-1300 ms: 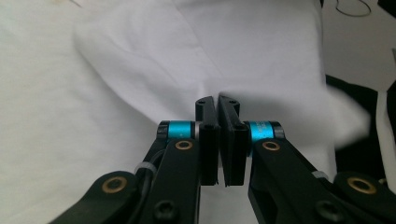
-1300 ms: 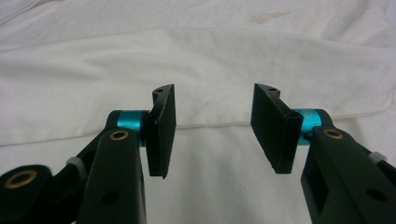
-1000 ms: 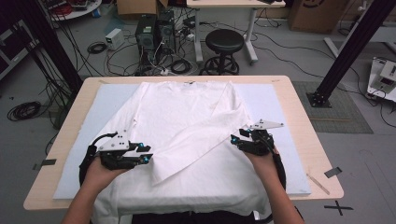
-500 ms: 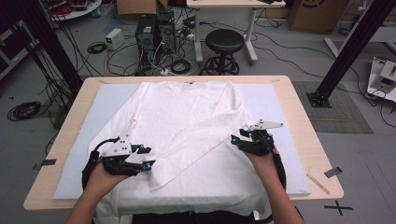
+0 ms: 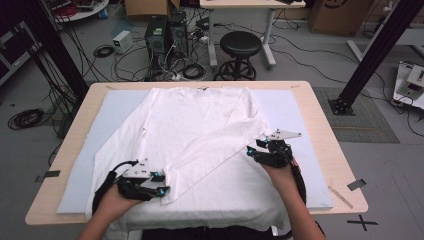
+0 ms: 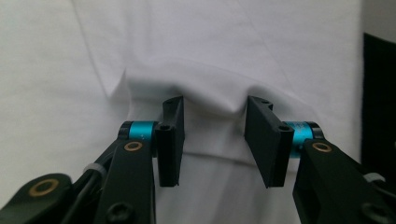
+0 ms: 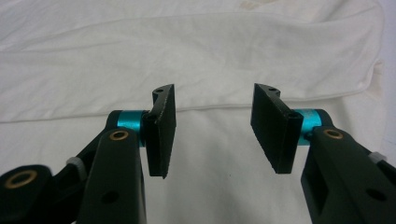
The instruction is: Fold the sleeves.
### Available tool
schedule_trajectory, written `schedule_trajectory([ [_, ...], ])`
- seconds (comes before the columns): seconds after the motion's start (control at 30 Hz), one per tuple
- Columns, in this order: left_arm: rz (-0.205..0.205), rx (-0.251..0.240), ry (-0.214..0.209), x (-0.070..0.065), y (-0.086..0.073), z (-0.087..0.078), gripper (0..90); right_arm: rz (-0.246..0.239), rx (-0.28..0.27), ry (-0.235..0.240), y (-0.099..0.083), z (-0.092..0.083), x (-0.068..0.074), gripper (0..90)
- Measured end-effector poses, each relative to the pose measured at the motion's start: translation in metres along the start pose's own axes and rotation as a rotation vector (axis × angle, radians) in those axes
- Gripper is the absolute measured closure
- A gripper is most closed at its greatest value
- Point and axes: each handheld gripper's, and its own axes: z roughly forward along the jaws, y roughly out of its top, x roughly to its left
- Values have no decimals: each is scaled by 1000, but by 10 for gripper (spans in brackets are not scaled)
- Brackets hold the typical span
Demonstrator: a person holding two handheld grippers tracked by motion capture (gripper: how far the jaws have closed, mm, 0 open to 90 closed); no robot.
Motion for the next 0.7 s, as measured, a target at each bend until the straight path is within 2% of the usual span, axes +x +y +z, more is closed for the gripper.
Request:
schedule_trajectory([
  [0.03,7,6,-7,-1,2,1,767,3,6,-1,0,1,0,514],
  [0.1,23,13,-11,-2,3,0,825,5,6,-4,0,1,0,514],
  [0.17,47,21,-16,-5,3,-3,838,3,4,-7,-1,1,-1,514],
  [0.2,47,21,-16,-5,3,-3,839,3,4,-7,-1,1,-1,514],
  [0.23,40,3,-26,-8,3,-13,839,6,6,-9,-1,0,-2,514],
  [0.4,15,-78,-2,-13,14,-53,849,22,-4,-19,-1,-1,-7,514],
  [0.47,31,-102,3,-17,22,-68,848,29,0,-22,-1,0,-8,514],
  [0.57,44,-106,5,-22,30,-84,836,28,5,-23,-1,0,-9,514],
  [0.63,37,-103,26,-21,31,-88,774,28,3,-28,-2,-1,-10,514],
  [0.7,9,-119,59,-16,28,-89,670,33,1,-30,-3,-2,-12,514],
])
